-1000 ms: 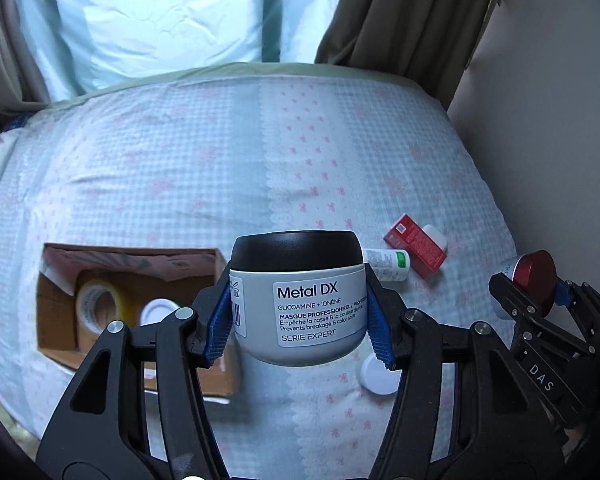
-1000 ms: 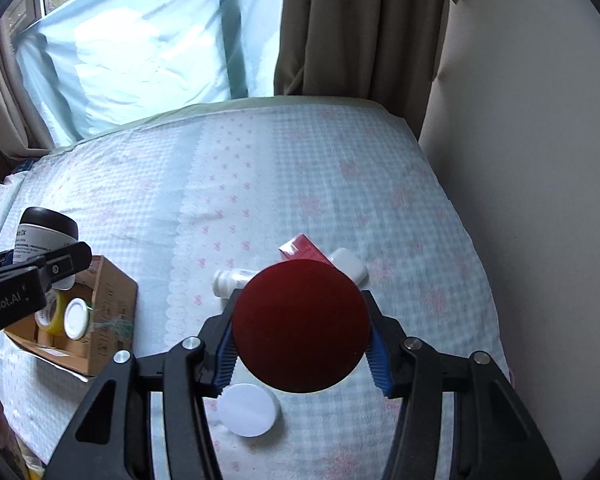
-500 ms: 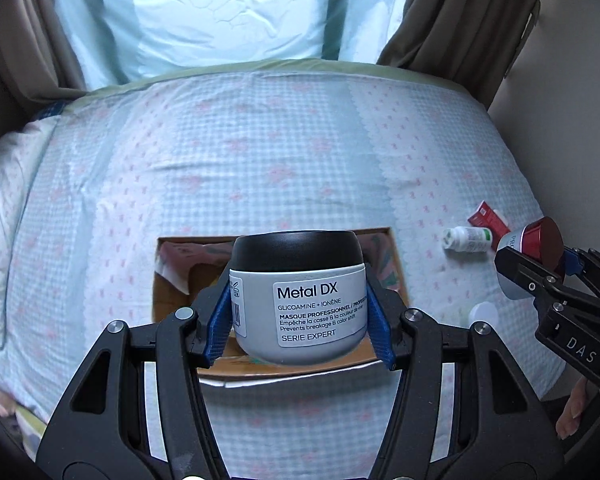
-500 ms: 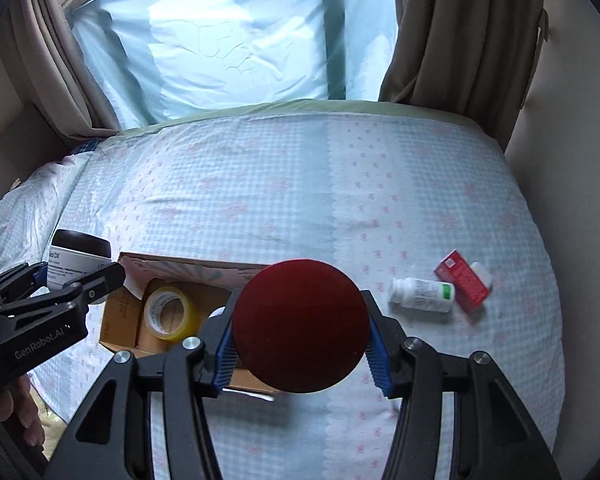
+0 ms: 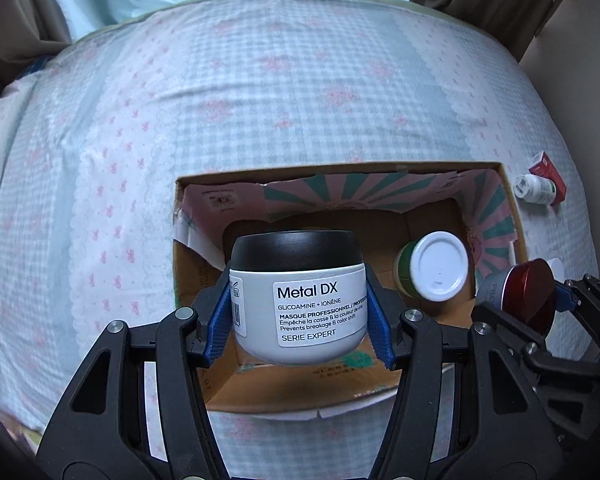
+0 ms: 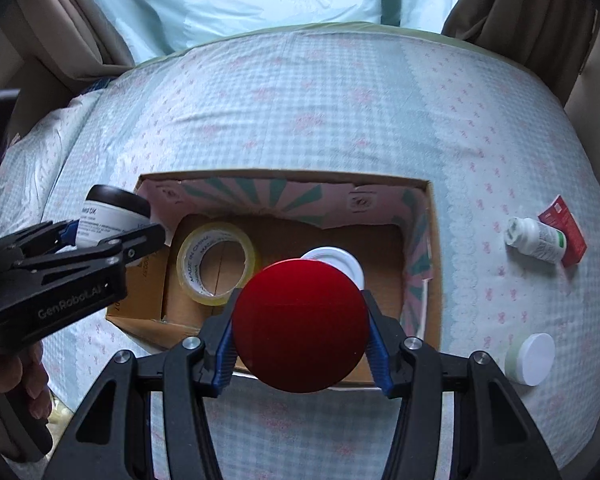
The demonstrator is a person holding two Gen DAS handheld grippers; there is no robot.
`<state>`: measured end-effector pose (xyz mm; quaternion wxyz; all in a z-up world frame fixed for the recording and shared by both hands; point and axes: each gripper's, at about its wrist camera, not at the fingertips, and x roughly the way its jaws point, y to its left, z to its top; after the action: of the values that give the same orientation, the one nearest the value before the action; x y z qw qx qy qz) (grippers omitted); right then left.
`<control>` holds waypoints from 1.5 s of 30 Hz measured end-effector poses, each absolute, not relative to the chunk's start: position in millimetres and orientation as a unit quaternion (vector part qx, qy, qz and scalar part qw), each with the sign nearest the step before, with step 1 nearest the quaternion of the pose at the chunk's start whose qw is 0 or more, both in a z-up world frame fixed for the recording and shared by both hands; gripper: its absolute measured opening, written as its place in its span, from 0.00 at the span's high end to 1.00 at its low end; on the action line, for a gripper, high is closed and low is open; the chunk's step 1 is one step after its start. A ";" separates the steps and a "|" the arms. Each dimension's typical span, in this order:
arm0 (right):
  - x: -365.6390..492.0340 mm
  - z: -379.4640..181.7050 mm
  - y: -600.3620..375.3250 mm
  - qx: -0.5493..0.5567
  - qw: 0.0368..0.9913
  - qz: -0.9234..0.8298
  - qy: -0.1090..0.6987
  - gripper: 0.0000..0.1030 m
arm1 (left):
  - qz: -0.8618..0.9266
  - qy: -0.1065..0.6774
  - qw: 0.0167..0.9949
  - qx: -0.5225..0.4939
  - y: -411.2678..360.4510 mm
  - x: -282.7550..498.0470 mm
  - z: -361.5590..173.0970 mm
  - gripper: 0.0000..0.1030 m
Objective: Organize rigid objects
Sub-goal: 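Carry both jars over the box and release them inside, then withdraw both tools from the box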
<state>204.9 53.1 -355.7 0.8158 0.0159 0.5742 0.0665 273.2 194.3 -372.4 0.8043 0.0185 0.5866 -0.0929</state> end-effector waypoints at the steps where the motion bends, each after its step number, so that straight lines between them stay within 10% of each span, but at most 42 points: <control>1: 205.8 -363.5 57.0 0.009 0.814 0.071 0.576 0.51 | -0.093 0.591 0.801 0.019 194.9 275.9 -381.7 0.48; 19: 202.5 -406.0 85.7 -0.055 0.804 0.140 0.576 0.51 | -0.145 0.617 0.768 0.095 169.7 294.0 -412.9 0.47; 20: 203.1 -407.0 86.9 -0.056 0.802 0.142 0.577 0.51 | -0.145 0.620 0.765 0.092 170.3 295.1 -411.7 0.35; 21: 203.3 -408.2 86.8 -0.051 0.798 0.143 0.583 0.49 | -0.141 0.621 0.765 0.095 170.9 296.0 -410.0 0.01; 23: 203.7 -406.7 83.9 -0.034 0.800 0.139 0.582 0.01 | -0.145 0.607 0.775 0.098 173.0 295.3 -403.4 0.00; 45: 180.9 -364.9 80.2 -0.051 0.811 0.148 0.563 0.00 | -0.122 0.607 0.783 0.060 205.0 264.8 -362.3 0.00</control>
<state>180.9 80.2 -364.9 0.8115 -0.0515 0.5629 0.1485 264.8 205.0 -362.3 0.7830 0.0597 0.6071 -0.1220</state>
